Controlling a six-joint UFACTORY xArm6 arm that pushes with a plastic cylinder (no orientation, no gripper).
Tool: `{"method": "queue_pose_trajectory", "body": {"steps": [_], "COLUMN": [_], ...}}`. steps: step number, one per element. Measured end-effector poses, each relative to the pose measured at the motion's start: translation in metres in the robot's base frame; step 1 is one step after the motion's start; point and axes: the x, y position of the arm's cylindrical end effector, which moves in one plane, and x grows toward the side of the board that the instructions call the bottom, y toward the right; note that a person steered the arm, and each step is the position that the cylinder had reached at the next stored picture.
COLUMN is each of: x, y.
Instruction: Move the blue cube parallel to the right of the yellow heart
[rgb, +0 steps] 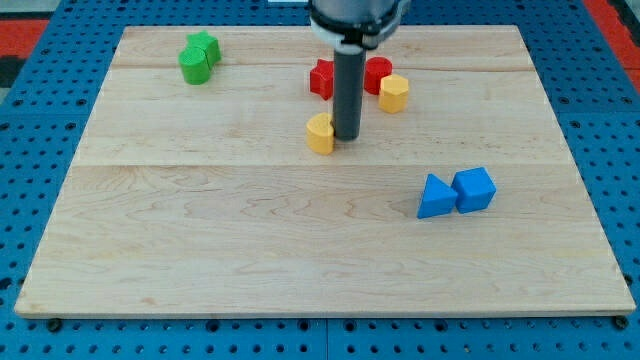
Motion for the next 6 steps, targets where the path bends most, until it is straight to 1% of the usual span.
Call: {"method": "queue_pose_trajectory", "body": {"steps": [2, 3, 4, 5, 6], "x": [0.113, 0.115, 0.114, 0.055, -0.001], "y": [-0.020, 0.044, 0.105, 0.170, 0.169]}}
